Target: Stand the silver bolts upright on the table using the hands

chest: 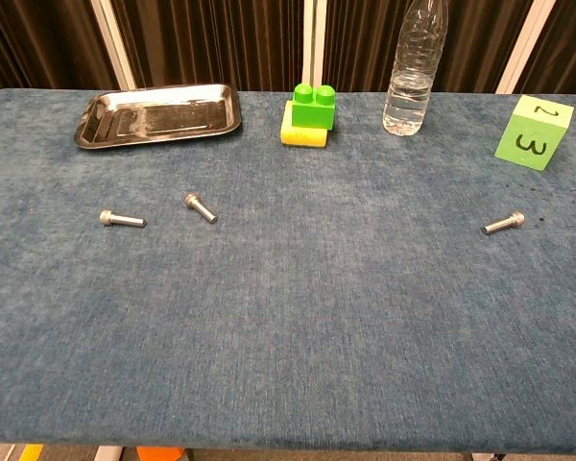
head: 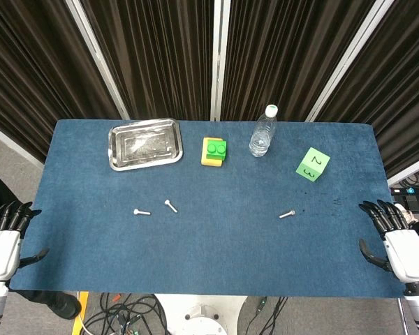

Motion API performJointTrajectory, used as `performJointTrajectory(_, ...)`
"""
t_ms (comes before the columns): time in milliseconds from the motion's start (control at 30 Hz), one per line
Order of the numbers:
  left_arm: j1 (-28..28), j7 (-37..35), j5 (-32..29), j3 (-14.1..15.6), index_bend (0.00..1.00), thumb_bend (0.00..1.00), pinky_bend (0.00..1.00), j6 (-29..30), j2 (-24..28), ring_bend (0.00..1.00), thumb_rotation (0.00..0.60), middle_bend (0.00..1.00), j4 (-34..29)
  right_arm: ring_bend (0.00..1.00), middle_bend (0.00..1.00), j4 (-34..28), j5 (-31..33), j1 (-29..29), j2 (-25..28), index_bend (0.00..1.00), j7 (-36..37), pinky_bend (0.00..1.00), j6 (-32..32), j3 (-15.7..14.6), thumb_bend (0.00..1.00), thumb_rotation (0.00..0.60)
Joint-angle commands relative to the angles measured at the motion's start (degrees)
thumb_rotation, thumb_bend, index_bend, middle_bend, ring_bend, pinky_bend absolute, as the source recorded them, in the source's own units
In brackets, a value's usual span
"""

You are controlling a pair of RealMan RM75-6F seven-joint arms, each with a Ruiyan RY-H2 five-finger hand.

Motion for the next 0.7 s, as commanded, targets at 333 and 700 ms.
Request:
performJointTrajectory(333,0.21,1.26,0.62,-1.13,0.23,0.03,0.00,-0.33,0.23,0.00,0.600,0.12,-1.35,0.00,0.12,0.61,-0.19,0.10,-0.18,0.11,0.81,0.00,0.48,-0.03,0.36,0.600)
performJointTrajectory(700,-17.66,-2.30,8.80,-6.68,0.27,0.14,0.00,-17.82,-1.14,0.00,0.600,0.16,-1.26,0.00,0.12,-0.30,-0.24,0.16,0.55,0.11,-0.33,0.00,0.84,0.14,0.36,0.600)
